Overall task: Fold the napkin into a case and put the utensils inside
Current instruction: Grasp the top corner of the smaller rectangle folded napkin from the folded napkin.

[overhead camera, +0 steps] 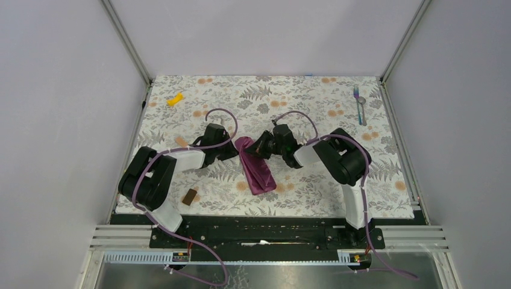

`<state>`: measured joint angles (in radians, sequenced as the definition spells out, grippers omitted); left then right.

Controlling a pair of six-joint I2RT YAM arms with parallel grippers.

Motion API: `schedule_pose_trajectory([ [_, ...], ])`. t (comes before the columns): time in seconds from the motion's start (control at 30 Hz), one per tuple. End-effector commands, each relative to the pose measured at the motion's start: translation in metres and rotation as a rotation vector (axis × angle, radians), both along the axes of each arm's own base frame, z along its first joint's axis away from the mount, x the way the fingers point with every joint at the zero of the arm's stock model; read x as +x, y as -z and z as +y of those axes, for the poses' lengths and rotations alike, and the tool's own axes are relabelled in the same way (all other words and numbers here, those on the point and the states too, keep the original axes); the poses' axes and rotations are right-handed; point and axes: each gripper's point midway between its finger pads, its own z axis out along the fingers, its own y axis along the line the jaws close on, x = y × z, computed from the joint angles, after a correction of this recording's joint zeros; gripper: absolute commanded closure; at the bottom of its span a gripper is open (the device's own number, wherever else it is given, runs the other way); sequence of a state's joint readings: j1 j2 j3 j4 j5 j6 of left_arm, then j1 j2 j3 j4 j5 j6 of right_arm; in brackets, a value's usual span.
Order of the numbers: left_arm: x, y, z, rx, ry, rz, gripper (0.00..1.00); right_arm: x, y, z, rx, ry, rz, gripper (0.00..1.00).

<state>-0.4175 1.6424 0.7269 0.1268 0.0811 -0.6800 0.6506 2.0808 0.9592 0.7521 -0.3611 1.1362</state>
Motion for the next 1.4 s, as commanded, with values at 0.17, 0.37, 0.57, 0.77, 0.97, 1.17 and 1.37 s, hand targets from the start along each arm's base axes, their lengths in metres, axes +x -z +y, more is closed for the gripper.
schedule_pose_trajectory([
  [0.17,-0.012,0.027,-0.008,0.017,0.037,0.084,0.81,0.030,-0.011,0.053,0.066,-0.052,-0.037,1.00],
  [0.37,-0.012,0.030,-0.002,0.047,0.027,0.080,0.82,0.038,-0.013,0.032,0.063,0.019,-0.040,0.89],
  [0.57,-0.015,0.022,0.005,0.075,0.026,0.057,0.82,0.028,-0.024,0.000,0.051,-0.004,-0.052,0.84],
  [0.77,-0.020,0.023,0.001,0.051,0.045,0.067,0.80,0.014,-0.016,-0.015,-0.021,-0.025,-0.067,0.80],
  [0.97,-0.022,0.030,-0.005,0.022,0.050,0.088,0.80,0.006,0.008,0.004,-0.025,-0.028,-0.023,0.85],
  [1.17,-0.022,0.033,-0.009,0.014,0.056,0.098,0.80,0.028,-0.004,0.032,-0.027,0.004,-0.033,0.87],
  [1.37,-0.020,0.023,-0.005,0.047,0.068,0.078,0.75,0.032,-0.052,0.043,0.006,-0.024,-0.106,0.86],
])
